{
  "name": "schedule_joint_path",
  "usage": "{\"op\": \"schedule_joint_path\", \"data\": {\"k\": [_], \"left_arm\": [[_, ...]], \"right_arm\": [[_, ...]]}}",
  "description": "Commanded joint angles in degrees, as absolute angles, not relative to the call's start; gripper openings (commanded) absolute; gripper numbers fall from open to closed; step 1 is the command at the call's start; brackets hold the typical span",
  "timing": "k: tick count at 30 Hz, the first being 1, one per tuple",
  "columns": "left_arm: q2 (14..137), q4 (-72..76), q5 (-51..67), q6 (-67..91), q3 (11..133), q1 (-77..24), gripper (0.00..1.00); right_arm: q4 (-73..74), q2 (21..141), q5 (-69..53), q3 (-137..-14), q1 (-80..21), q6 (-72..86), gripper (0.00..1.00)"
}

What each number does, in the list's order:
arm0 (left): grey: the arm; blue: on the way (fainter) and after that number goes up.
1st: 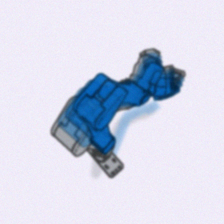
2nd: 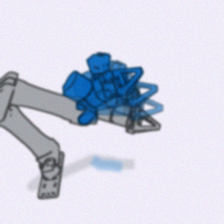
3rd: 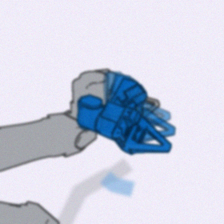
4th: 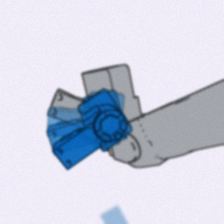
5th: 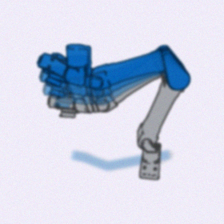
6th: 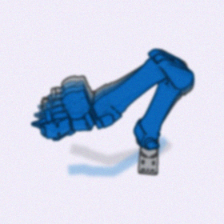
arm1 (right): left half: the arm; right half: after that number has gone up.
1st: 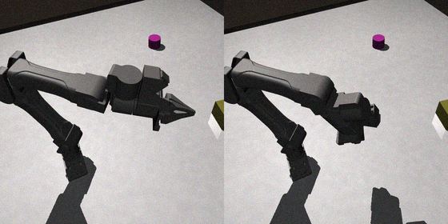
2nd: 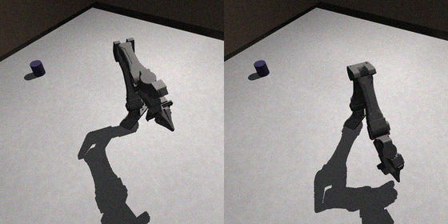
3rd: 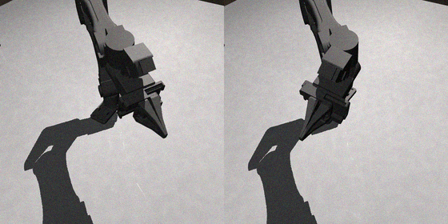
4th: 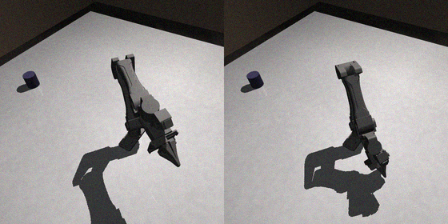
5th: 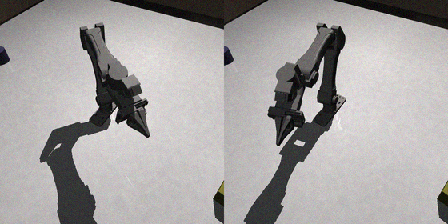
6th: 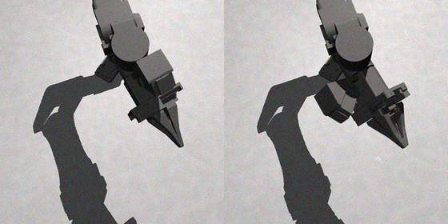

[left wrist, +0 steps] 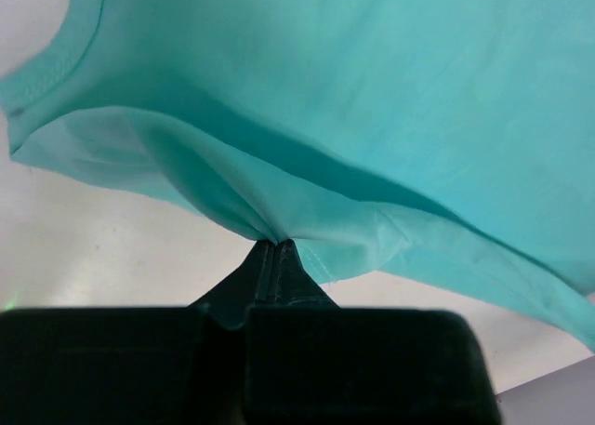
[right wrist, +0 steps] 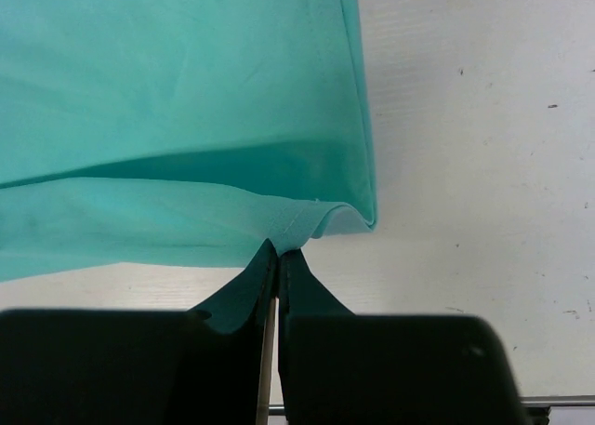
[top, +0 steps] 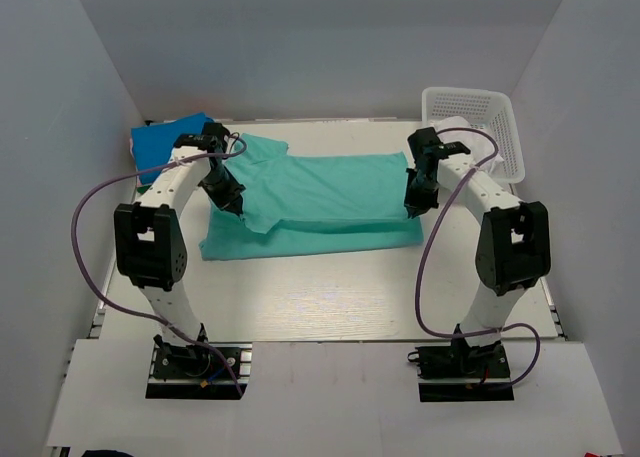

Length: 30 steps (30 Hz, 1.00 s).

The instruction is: Fold and stack the t-shirts

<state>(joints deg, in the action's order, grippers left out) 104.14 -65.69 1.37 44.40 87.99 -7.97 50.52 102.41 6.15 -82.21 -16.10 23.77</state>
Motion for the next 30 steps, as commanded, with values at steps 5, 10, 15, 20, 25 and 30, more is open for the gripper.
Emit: {"op": "schedule_joint_path", "data": {"k": [5, 10, 15, 20, 25, 30], "left_arm": [[110.3, -61.5, -0.4, 44.0, 95.4, -7.4, 0.00], [118.6, -60.5, -0.4, 42.6, 105.5, -6.3, 0.94], [121.4, -64.5, -2.6, 41.6, 113.6, -6.2, 1.00], [114.4, -60.2, 0.6, 39.6, 101.3, -6.8, 1.00], [106.7, -61.4, 1.3, 38.1, 89.6, -7.3, 1.00], [100.0, -51.8, 8.5, 36.2, 78.1, -8.4, 1.00]], "right_arm": [[48.4, 105.4, 8.6, -85.1, -14.9, 26.5, 0.03], [44.4, 107.7, 7.7, -88.0, -14.7, 26.5, 0.37], [43.3, 104.0, 6.6, -87.5, -15.4, 24.5, 0.59], [39.8, 99.7, -2.0, -79.7, -16.8, 20.0, 0.90], [33.9, 96.8, -7.6, -74.0, -19.8, 16.7, 0.90], [31.9, 99.2, -8.0, -73.0, -20.7, 16.0, 0.90]]}}
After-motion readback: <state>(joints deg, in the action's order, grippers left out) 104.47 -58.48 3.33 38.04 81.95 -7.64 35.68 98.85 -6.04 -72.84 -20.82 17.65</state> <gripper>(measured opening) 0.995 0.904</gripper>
